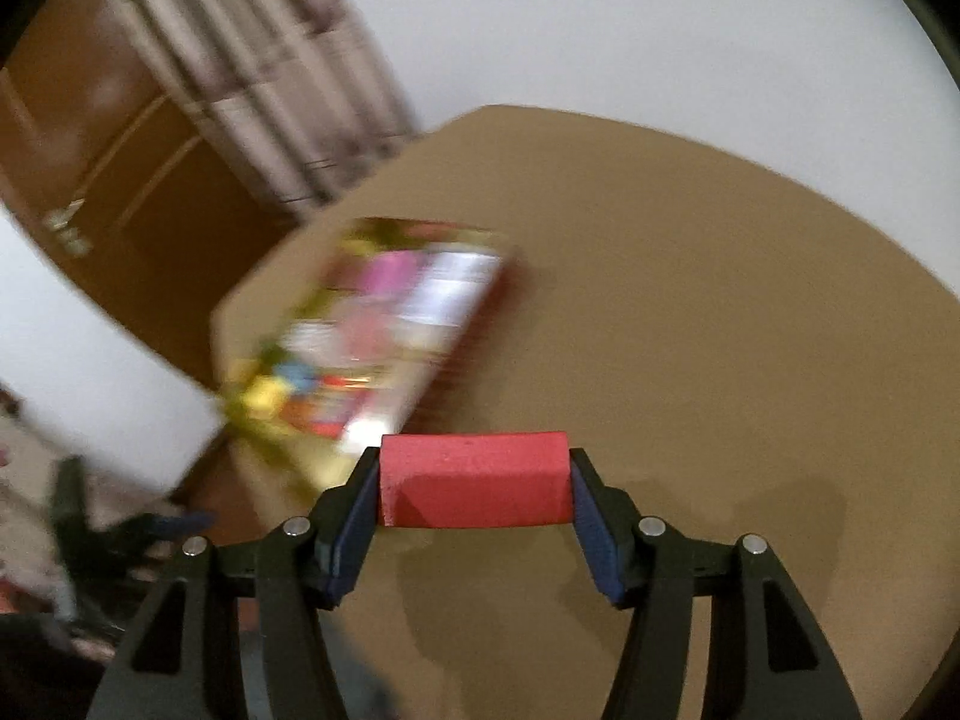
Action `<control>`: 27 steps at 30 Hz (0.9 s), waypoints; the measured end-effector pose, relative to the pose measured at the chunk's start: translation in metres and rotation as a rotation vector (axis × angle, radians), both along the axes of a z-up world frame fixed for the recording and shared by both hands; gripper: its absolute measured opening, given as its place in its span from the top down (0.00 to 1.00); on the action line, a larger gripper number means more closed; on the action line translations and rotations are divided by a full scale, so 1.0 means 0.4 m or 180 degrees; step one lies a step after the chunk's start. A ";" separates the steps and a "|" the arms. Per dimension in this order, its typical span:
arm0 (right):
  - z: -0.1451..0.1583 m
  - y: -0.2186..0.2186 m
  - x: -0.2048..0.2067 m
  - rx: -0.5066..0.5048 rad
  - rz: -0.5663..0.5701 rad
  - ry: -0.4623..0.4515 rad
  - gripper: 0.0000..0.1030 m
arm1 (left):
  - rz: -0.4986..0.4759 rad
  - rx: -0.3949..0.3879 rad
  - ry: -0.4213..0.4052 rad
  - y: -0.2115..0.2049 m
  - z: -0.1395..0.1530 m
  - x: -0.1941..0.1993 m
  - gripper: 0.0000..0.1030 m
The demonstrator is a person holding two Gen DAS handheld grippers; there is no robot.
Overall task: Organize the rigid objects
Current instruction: 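Lower the red block into the gold tin and open the right gripper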
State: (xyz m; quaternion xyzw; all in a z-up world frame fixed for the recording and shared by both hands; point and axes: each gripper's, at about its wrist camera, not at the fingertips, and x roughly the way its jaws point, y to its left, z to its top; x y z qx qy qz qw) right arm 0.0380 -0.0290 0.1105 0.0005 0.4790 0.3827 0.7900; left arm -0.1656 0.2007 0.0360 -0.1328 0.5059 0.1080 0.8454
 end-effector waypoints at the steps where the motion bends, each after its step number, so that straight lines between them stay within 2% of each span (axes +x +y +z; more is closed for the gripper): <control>1: 0.009 0.054 -0.011 0.0035 0.0114 0.0077 0.41 | 0.0022 -0.0006 -0.0020 0.008 0.005 -0.006 0.40; 3: 0.007 0.120 -0.042 0.0079 0.0200 0.0253 0.41 | 0.0084 0.0005 -0.0076 0.030 0.018 -0.022 0.40; 5: -0.014 0.186 -0.045 0.0141 0.0239 0.0551 0.41 | 0.0110 -0.0013 -0.0110 0.047 0.024 -0.034 0.39; 7: -0.045 0.269 -0.044 0.0087 0.0231 0.0759 0.41 | 0.0151 -0.0056 -0.0145 0.062 0.028 -0.044 0.32; 11: -0.101 0.341 -0.050 -0.0192 0.0133 0.1010 0.41 | 0.0183 -0.0128 -0.0240 0.089 0.038 -0.064 0.29; 16: -0.140 0.402 -0.046 -0.0429 -0.0090 0.1191 0.41 | 0.0131 0.0010 -0.0293 0.087 0.045 -0.067 0.29; 21: -0.165 0.436 -0.037 -0.0658 -0.0306 0.1172 0.41 | 0.0110 -0.0173 -0.0253 0.096 0.027 -0.067 0.29; 25: -0.182 0.489 -0.057 -0.1037 -0.0357 0.0718 0.41 | 0.0109 -0.0243 -0.0233 0.101 0.017 -0.066 0.29; 27: -0.183 0.498 -0.061 -0.1088 -0.0424 0.0474 0.41 | 0.0086 -0.0210 -0.0202 0.095 0.011 -0.064 0.29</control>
